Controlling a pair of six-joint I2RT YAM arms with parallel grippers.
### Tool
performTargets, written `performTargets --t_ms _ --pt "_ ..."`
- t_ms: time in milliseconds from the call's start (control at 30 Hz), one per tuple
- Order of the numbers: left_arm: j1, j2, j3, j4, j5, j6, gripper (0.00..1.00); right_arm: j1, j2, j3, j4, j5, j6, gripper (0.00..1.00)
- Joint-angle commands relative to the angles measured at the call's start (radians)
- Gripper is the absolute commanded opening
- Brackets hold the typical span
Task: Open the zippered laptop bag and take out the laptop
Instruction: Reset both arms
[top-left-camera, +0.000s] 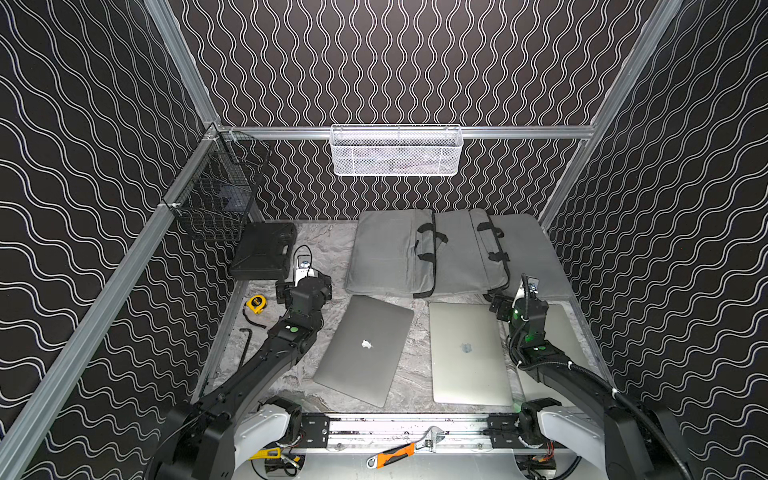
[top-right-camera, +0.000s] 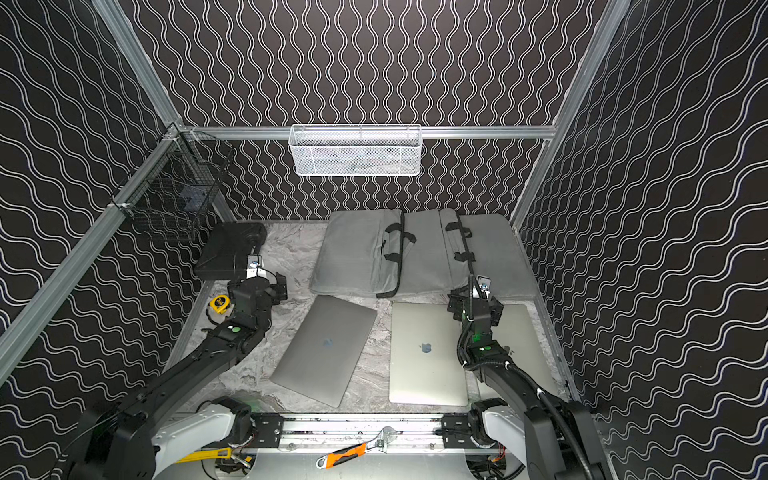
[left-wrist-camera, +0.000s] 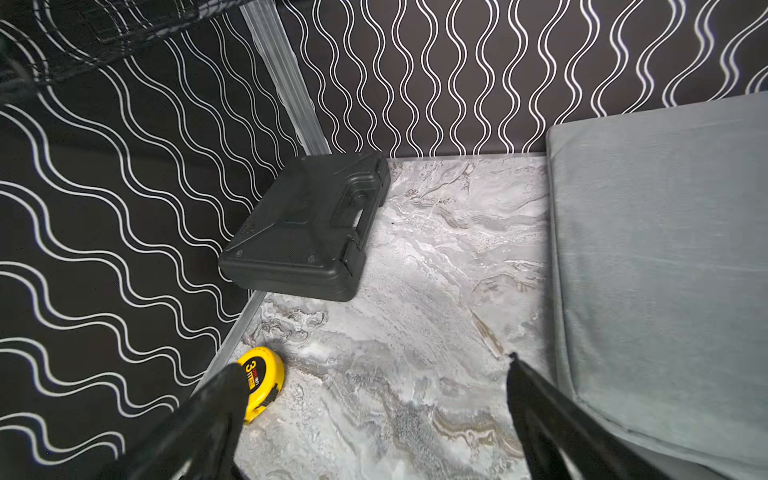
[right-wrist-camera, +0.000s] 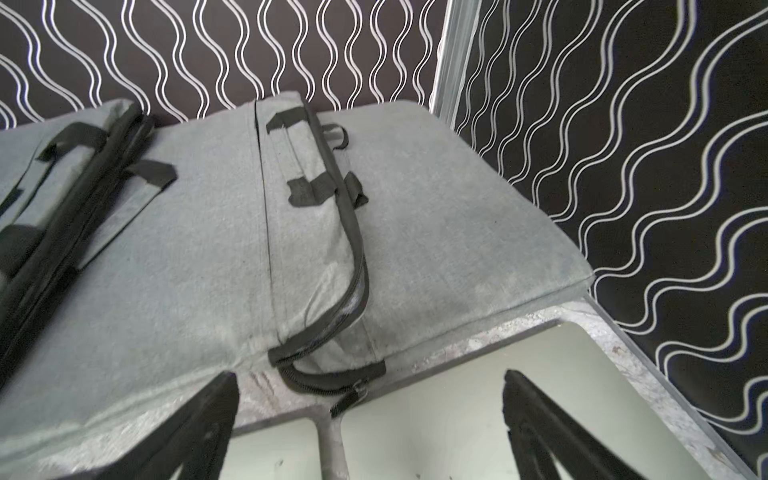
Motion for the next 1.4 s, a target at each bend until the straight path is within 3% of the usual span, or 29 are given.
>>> performTargets --t_ms 0,100,400,533,700,800,900,1000,1167,1367 --pt "0.003 0.035 -0.033 0.159 -0.048 -0.002 0.99 -0.009 0.039 -0.035 0.262 0.035 -0.025 1.0" --pt "0.003 0.039 -0.086 0.235 -0.086 -0.047 0.99 -0.025 0.084 -0.056 0.348 0.001 -0.035 0.99" --pt "0.009 0.124 -0.219 0.501 -0.091 0.025 0.98 -0.057 0.234 -0.124 0.628 -0.143 -0.137 0.99" --pt "0.02 0.142 -0.257 0.619 -0.038 0.063 0.99 -0.077 0.28 -0.151 0.729 -0.162 -0.152 1.0" --pt "0.039 0.225 -0.256 0.774 0.002 0.145 0.99 -0.102 0.434 -0.199 0.992 -0.189 -0.157 0.99" --pt "0.046 0.303 -0.295 0.965 0.085 0.227 0.99 -0.104 0.517 -0.211 1.11 -0.218 -0.182 1.0" --pt "0.074 0.414 -0.329 1.152 0.144 0.242 0.99 -0.11 0.463 -0.182 0.969 -0.236 -0.165 1.0" --pt "0.108 0.369 -0.332 1.056 0.249 0.197 0.98 -0.133 0.454 -0.127 0.852 -0.26 -0.144 1.0" --pt "0.149 0.461 -0.306 1.109 0.337 0.208 0.99 -0.169 0.445 -0.051 0.691 -0.267 -0.098 1.0" --pt "0.201 0.414 -0.22 0.856 0.387 0.14 0.99 -0.179 0.451 -0.04 0.677 -0.261 -0.086 1.0"
